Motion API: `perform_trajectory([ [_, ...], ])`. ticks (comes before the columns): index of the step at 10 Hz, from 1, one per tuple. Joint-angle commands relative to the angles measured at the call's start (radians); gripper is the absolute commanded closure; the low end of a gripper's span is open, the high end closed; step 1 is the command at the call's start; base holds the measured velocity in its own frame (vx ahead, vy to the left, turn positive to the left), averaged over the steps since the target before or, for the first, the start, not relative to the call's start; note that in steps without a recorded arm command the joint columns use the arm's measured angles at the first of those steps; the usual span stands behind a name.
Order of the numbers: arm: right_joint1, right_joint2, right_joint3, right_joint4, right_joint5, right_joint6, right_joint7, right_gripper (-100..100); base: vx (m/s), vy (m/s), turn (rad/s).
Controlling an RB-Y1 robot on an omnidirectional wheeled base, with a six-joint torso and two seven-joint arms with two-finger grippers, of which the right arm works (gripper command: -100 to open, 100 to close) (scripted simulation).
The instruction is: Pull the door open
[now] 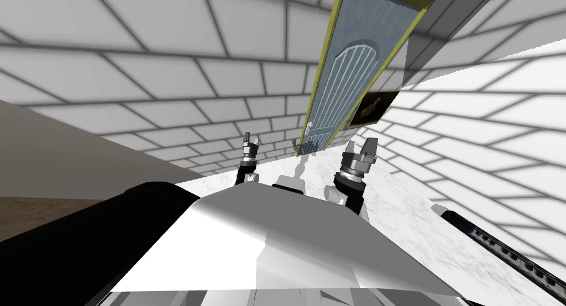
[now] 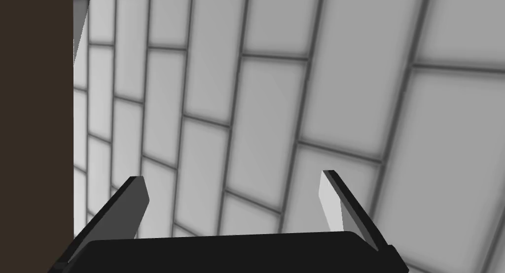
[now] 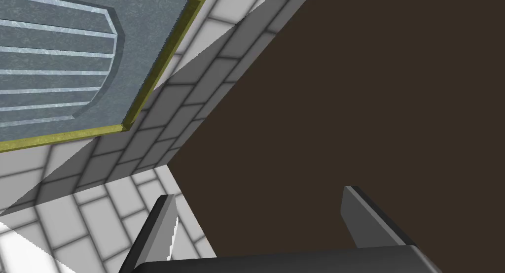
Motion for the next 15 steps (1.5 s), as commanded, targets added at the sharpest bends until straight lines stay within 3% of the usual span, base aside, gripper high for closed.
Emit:
perform_trajectory([
  [1,-0.016,-0.012,0.000,0.031,0.009,-0.002,0.014,-100,0.128,0.017,0.045],
  [8,-0.088,-0.062,-0.002,0.172,0.049,-0.014,0.076,-100,0.064,-0.024,0.016],
  [15,-0.186,-0.121,-0.004,0.363,0.103,-0.029,0.160,-100,0.092,-0.025,0.026],
])
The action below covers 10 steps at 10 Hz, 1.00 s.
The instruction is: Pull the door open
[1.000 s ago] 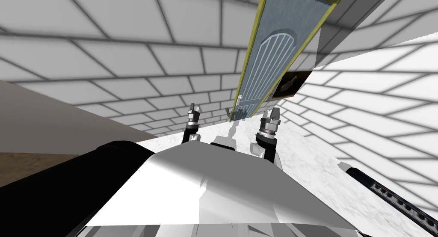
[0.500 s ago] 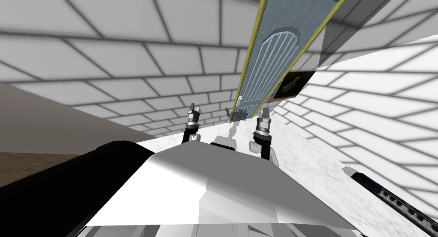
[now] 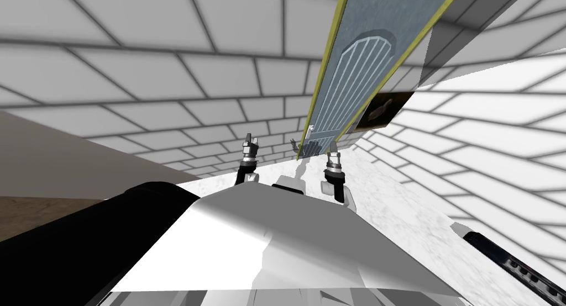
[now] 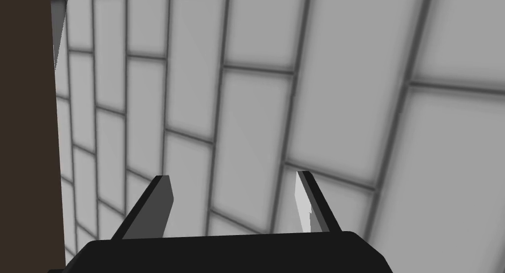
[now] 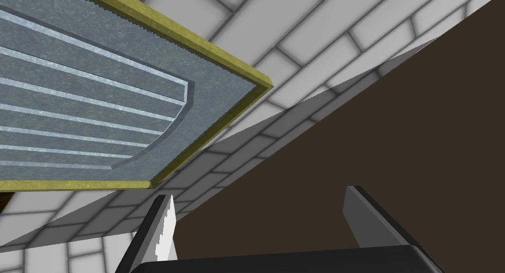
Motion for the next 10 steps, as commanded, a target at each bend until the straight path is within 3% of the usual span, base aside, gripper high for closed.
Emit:
perform_trajectory([
  [1,-0.026,-0.016,-0.003,0.050,0.013,-0.008,0.022,-100,0.078,-0.036,0.023],
  [8,-0.145,-0.081,-0.006,0.278,0.079,-0.027,0.124,-100,0.097,-0.034,0.032],
  [9,-0.145,-0.081,-0.006,0.289,0.079,-0.027,0.124,-100,0.072,-0.019,0.013],
  [10,-0.163,-0.091,-0.006,0.324,0.089,-0.029,0.140,-100,0.048,-0.012,0.015],
])
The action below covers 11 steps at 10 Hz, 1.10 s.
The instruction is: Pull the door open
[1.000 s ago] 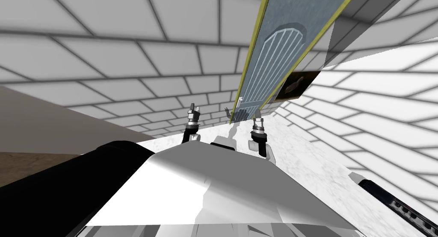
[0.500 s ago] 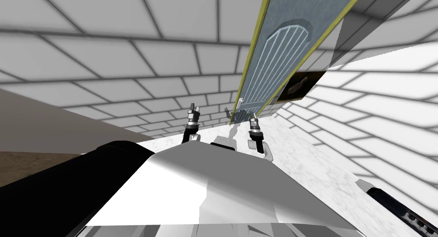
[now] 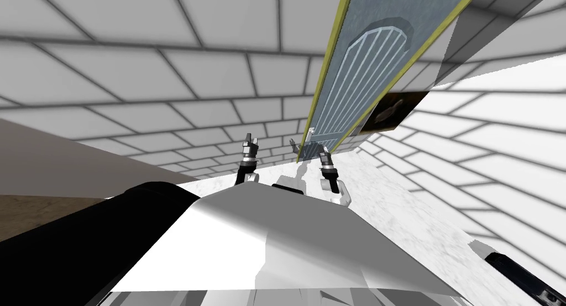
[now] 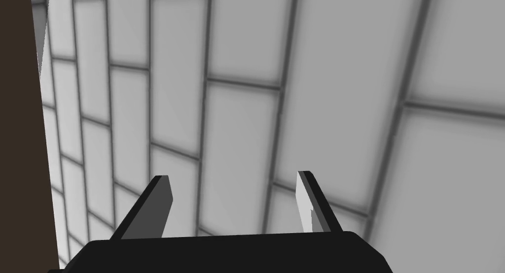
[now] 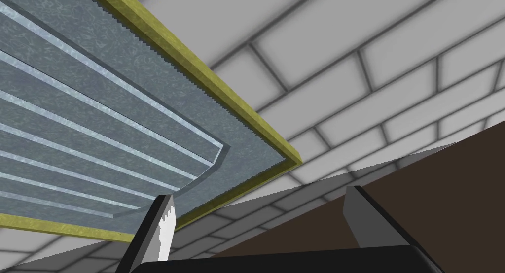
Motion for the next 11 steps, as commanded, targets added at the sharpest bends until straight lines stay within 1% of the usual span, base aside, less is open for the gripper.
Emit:
perform_trajectory([
  [1,-0.021,-0.013,0.001,0.047,0.016,-0.003,0.025,-100,0.068,-0.023,0.033],
  [3,-0.057,-0.031,0.001,0.111,0.036,-0.009,0.056,-100,0.090,-0.035,0.037],
  [4,-0.057,-0.031,0.001,0.118,0.036,-0.009,0.056,-100,0.059,-0.034,0.010],
  [6,-0.093,-0.050,0.000,0.182,0.056,-0.015,0.087,-100,0.068,-0.039,0.029],
  [7,-0.093,-0.050,0.000,0.188,0.056,-0.015,0.087,-100,0.059,-0.030,0.014],
  [10,-0.146,-0.077,-0.002,0.282,0.085,-0.023,0.133,-100,0.075,-0.023,0.027],
  [11,-0.146,-0.077,-0.002,0.292,0.085,-0.023,0.133,-100,0.073,-0.026,0.010],
])
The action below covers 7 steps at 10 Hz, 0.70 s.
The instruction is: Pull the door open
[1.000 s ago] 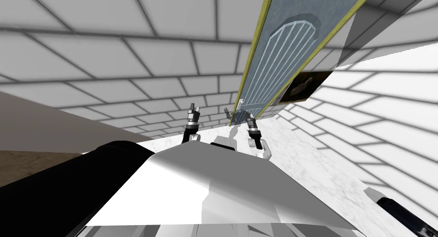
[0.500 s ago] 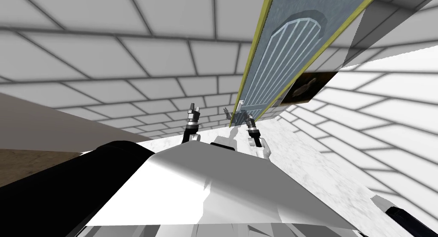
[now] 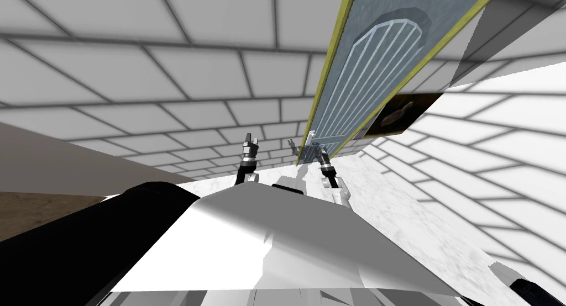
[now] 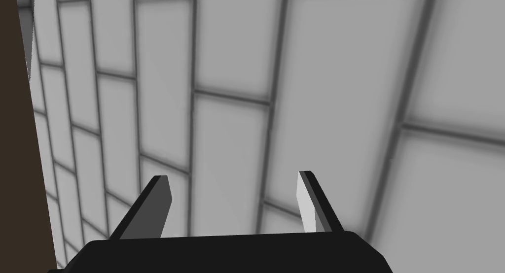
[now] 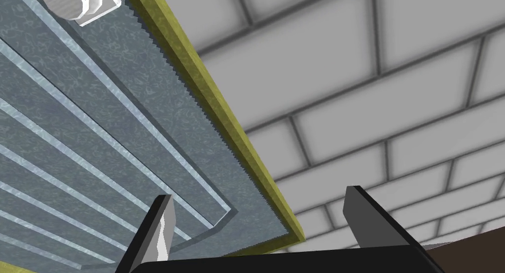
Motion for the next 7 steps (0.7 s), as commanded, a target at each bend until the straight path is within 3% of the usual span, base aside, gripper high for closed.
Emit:
perform_trajectory([
  [1,-0.024,-0.008,-0.001,0.050,0.012,-0.006,0.021,-100,0.057,-0.028,0.017],
  [7,-0.091,-0.041,-0.002,0.183,0.049,-0.017,0.079,-100,0.062,-0.025,0.021],
])
